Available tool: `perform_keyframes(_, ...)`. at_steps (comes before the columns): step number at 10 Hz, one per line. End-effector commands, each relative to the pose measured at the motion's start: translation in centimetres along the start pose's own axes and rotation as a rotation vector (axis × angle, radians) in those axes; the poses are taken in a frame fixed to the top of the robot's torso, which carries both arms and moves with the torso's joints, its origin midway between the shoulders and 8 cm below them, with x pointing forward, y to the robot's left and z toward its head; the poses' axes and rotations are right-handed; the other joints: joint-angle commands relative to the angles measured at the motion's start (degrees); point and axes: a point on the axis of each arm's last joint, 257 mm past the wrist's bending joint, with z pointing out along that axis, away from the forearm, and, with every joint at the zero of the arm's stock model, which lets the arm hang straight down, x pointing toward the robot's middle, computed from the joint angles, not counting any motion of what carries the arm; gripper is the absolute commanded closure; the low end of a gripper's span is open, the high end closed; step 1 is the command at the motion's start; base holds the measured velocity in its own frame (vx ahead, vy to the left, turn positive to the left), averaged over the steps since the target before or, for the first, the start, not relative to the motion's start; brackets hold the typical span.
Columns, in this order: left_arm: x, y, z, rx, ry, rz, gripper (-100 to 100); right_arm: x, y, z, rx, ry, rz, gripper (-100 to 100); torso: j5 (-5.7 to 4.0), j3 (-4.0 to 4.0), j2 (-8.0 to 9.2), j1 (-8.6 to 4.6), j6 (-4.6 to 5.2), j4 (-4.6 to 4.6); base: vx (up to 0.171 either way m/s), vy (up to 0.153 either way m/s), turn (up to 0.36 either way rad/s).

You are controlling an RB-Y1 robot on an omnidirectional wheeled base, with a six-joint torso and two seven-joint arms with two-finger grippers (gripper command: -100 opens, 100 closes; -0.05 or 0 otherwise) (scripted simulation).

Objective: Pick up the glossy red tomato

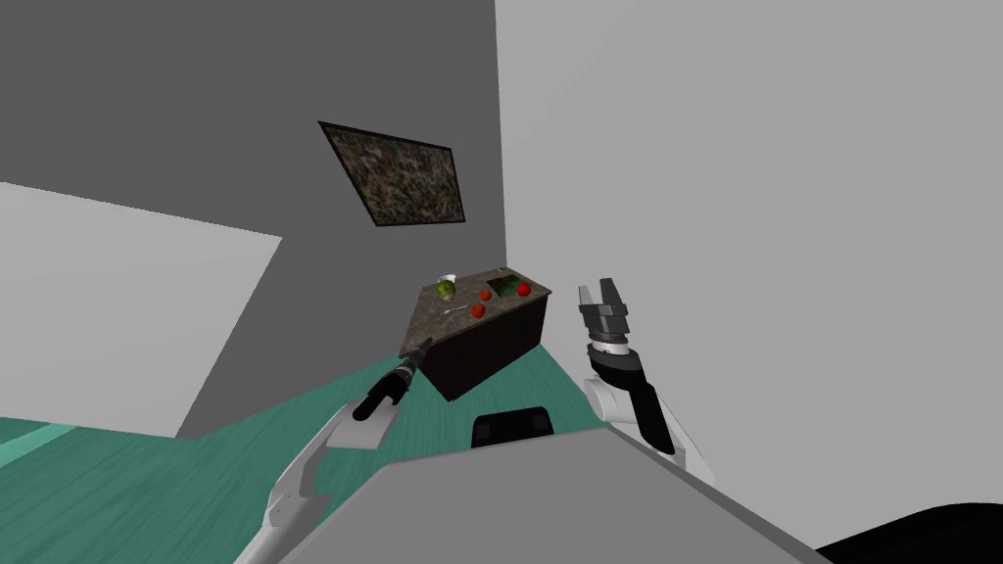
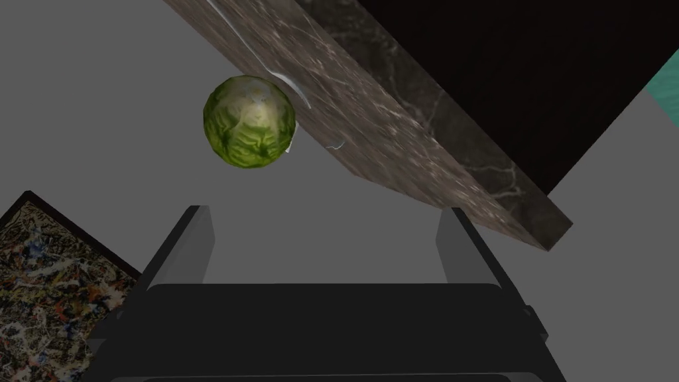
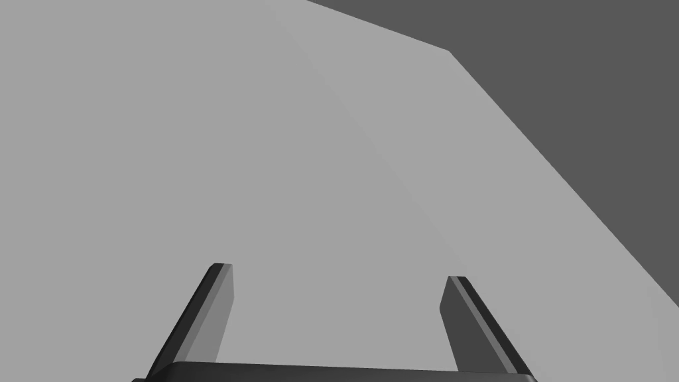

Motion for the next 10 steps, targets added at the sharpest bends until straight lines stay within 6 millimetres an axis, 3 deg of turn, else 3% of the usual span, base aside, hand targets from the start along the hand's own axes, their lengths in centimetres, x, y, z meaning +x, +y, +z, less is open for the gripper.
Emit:
perform_keyframes(1,-0.33,-0.38,0.01,0.021,-0.016,-0.008,-100,0.00,0.00,0.00,0.000,0.000,0.000,0,0.00,0.00,0.00,0.00,0.00,0.00,0.174,-0.154,-0.044)
perform_keyframes(10,-0.71,-1.16,0.04,0.110,-0.086,-0.033,-100,0.00,0.00,0.00,0.000,0.000,0.000,0,0.03,-0.22,-0.35,0.12,0.00,-0.10,0.174,-0.129,-0.046)
